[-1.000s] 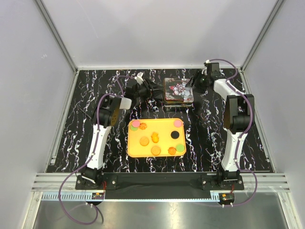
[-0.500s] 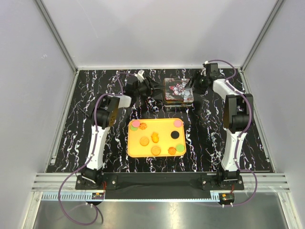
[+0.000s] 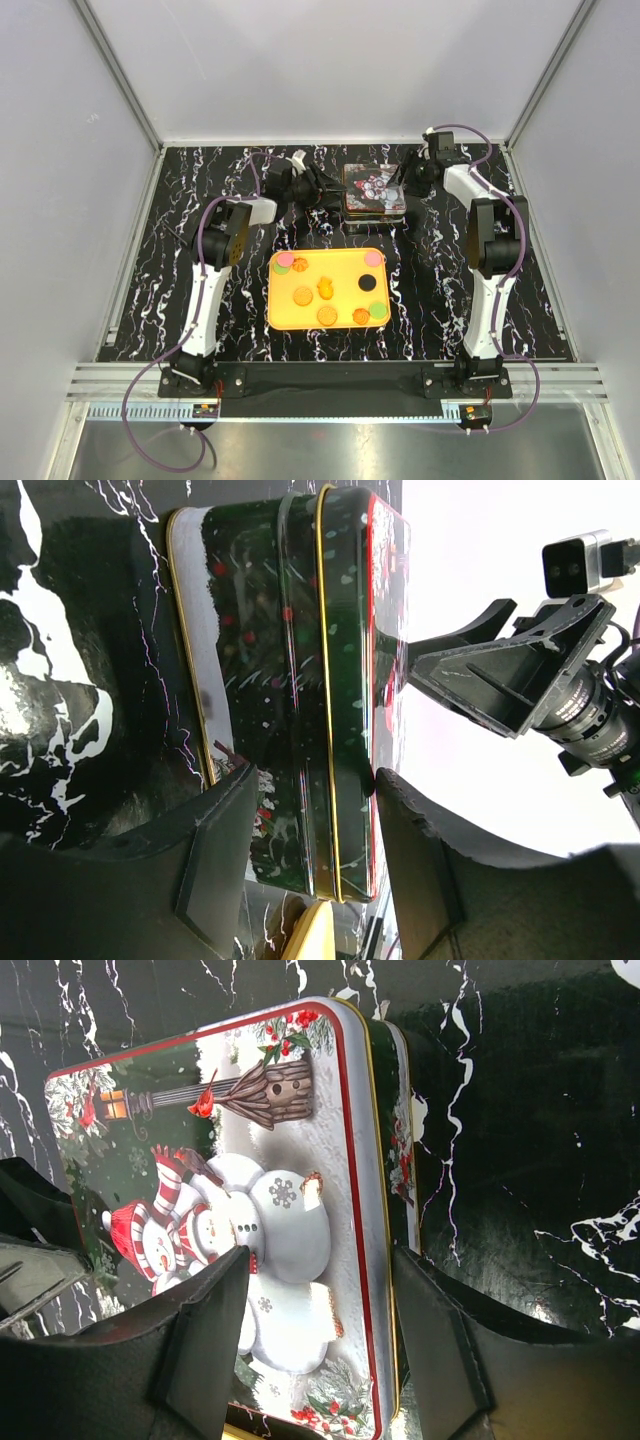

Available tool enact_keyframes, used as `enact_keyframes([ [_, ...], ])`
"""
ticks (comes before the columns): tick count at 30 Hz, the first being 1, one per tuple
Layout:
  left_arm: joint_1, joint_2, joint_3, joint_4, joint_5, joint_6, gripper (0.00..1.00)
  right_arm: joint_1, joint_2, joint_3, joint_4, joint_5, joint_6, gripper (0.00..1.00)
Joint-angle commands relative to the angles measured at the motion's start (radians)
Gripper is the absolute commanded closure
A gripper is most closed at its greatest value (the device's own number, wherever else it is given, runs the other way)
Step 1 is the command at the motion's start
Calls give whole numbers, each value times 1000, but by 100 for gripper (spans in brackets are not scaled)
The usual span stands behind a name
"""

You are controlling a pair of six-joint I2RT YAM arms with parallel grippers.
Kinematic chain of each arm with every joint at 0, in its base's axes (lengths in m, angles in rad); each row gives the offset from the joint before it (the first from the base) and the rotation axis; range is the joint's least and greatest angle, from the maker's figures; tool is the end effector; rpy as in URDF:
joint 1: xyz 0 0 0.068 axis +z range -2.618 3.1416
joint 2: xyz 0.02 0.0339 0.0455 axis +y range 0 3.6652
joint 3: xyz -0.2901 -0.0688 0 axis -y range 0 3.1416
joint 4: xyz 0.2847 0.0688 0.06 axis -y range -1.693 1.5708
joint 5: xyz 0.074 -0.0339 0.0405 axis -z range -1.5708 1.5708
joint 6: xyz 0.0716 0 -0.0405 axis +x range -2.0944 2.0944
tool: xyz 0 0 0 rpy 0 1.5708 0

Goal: Pack the cookies

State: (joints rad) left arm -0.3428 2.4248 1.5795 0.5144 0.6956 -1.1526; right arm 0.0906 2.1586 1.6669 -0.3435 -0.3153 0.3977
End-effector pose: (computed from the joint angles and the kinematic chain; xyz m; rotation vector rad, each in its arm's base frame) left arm 0.5445 -0.2430 0.0890 -0.3317 2.1702 -1.5966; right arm 0.5512 0.0724 0.1681 0.2250 2.4293 0.6025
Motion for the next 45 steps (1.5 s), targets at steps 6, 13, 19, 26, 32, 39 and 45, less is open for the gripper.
enact_keyframes([
  [6,-10,-69,71,-54,-15,68,45,31,-16,39,0,44,-31,34],
  [13,-15,-73,79,-86,-18,87,46,47,-16,59,-28,81,-56,33],
  [19,-16,-73,71,-89,-22,90,47,58,-14,67,-34,88,-65,33],
  [26,-18,-73,56,-90,-31,83,49,64,-11,60,-35,90,-69,31],
  [32,-21,-76,36,-86,-39,82,51,69,-11,62,-40,88,-74,28],
  [39,-28,-81,39,-100,-50,102,51,81,-14,62,-43,94,-88,25],
  [45,-33,-86,47,-134,-51,123,49,86,-16,62,-48,110,-92,25],
])
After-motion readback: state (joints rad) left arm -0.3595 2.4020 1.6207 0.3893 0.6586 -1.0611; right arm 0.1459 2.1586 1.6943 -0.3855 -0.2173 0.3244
